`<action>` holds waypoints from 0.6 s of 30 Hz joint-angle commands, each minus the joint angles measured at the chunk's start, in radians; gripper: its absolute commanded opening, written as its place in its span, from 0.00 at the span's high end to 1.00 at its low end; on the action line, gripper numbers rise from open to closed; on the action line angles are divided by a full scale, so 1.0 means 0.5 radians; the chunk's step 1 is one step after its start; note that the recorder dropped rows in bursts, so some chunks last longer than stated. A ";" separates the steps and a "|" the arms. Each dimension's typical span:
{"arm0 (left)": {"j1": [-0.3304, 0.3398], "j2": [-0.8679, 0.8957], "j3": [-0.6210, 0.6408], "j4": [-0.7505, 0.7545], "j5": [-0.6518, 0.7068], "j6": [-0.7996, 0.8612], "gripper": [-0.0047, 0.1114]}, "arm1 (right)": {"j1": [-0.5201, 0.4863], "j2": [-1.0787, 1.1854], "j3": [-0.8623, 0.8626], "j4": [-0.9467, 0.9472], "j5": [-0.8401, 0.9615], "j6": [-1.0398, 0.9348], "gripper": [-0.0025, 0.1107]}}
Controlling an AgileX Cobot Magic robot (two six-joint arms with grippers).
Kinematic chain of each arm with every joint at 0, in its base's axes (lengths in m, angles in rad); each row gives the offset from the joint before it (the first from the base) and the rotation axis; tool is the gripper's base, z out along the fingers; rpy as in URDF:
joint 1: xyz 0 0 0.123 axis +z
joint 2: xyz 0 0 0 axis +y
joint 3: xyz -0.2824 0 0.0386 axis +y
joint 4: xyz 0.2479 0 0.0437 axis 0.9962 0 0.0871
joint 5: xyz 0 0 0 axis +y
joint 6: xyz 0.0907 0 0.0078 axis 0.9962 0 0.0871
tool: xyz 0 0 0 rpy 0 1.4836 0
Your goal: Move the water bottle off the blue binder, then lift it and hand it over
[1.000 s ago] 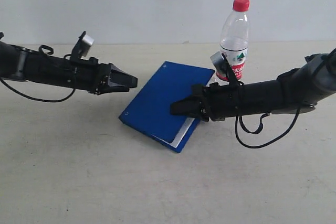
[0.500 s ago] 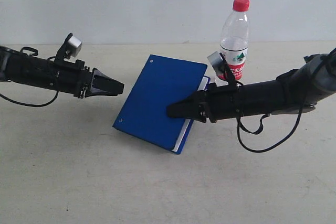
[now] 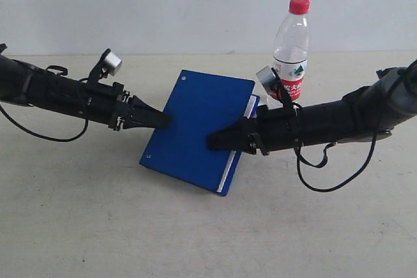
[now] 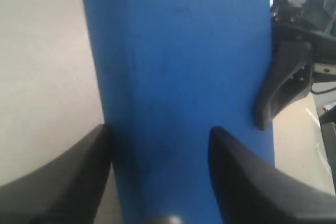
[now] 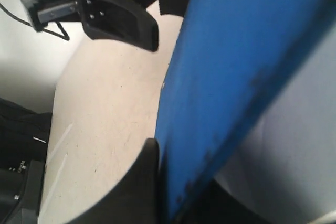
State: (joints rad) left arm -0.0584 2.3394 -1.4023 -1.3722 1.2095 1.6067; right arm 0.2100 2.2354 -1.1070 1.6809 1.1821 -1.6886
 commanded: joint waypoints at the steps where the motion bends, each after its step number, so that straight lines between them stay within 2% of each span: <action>1: -0.030 0.055 -0.011 0.009 0.023 0.017 0.49 | 0.000 -0.004 -0.007 -0.013 0.078 -0.019 0.98; 7: -0.030 0.116 -0.050 0.009 0.023 -0.055 0.32 | 0.000 -0.004 -0.007 -0.055 0.078 0.013 0.98; 14: -0.056 0.125 -0.104 -0.061 0.023 -0.032 0.34 | 0.000 -0.004 -0.007 -0.057 0.078 0.023 0.98; 18: -0.138 0.125 -0.104 -0.134 0.023 0.018 0.43 | 0.035 -0.004 -0.007 -0.086 0.078 0.033 0.98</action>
State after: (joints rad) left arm -0.0938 2.4075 -1.4497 -1.4159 1.2113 1.5922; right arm 0.2100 2.2409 -1.1070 1.6557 1.1839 -1.6636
